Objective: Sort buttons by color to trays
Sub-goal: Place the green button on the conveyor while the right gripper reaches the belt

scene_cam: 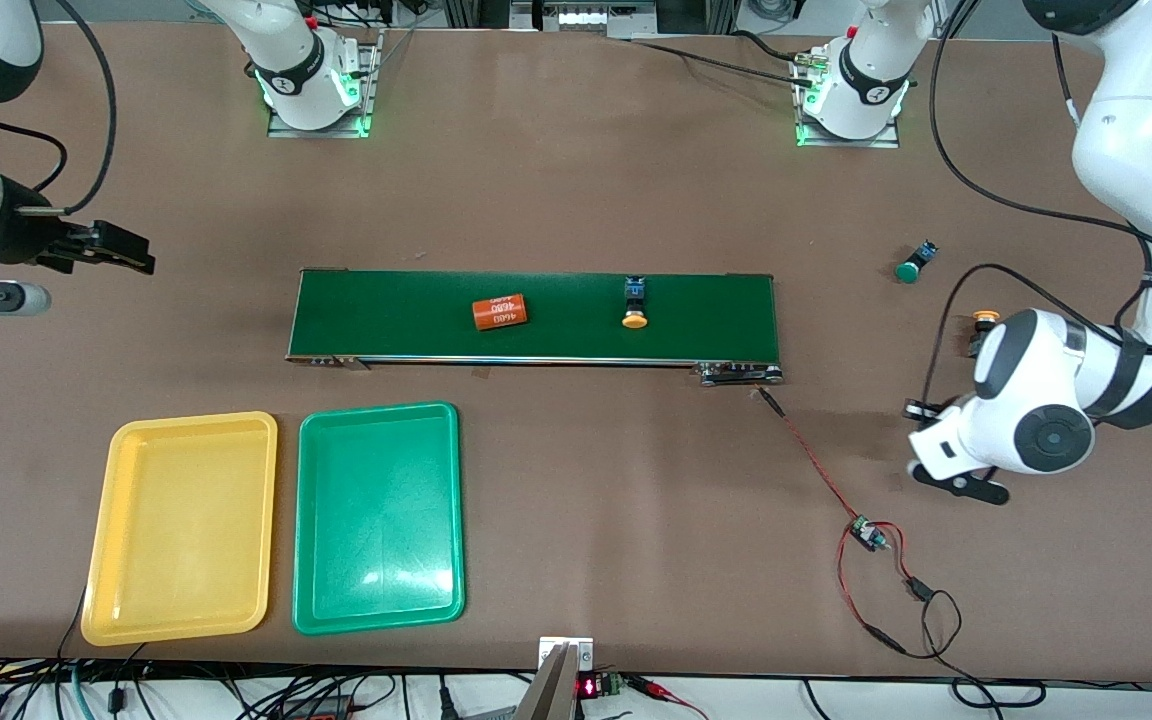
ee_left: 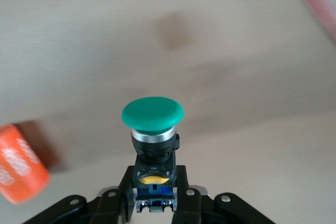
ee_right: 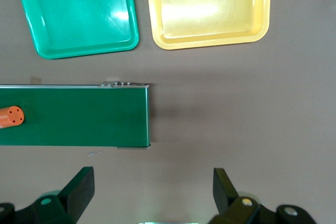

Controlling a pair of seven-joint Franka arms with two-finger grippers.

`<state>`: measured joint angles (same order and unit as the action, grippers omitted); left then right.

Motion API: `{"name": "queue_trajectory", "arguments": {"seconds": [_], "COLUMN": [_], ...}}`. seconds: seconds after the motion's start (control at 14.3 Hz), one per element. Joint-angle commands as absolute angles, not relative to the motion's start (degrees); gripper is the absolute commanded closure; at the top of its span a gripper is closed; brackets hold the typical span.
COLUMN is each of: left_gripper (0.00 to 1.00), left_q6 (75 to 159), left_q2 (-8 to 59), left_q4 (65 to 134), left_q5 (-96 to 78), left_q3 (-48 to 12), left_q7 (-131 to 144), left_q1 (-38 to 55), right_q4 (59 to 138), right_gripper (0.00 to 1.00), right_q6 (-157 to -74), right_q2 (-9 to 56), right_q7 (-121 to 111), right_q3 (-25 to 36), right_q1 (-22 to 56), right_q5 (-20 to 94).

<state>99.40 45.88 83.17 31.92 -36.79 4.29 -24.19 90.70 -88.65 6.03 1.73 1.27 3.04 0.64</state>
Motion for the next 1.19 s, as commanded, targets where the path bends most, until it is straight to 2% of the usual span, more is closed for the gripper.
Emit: {"name": "queue_trajectory", "arguments": {"seconds": [0.0,0.28,0.56,1.12], "left_gripper": [0.77,0.77,0.76,0.74], "left_q6": [93.98,89.22,90.26,106.78], "left_q2": [44.21,44.21,44.38,44.74], "left_q4": [83.58,85.16,90.25,103.53], "left_q5": [27.26,20.23,19.78,19.69], "left_q3": [-42.34,-50.00,-54.84,-55.37], "left_q7": [10.52,18.70,28.28,35.50], "left_q1": [-24.52,-24.43,-23.21,-21.19], "right_q4": [90.88,90.70,90.53,90.53], "right_gripper": [0.00,0.00,0.00,0.00], "right_q6": [-87.63,-88.15,-88.59,-94.47], "right_q2": [6.58,8.08,10.54,15.20], "right_q7": [4.12,7.99,8.17,14.14], "right_q3": [1.41,1.41,1.32,1.41], "right_q1": [6.40,11.15,14.49,25.74], "right_q5": [1.49,1.58,7.46,8.44]}}
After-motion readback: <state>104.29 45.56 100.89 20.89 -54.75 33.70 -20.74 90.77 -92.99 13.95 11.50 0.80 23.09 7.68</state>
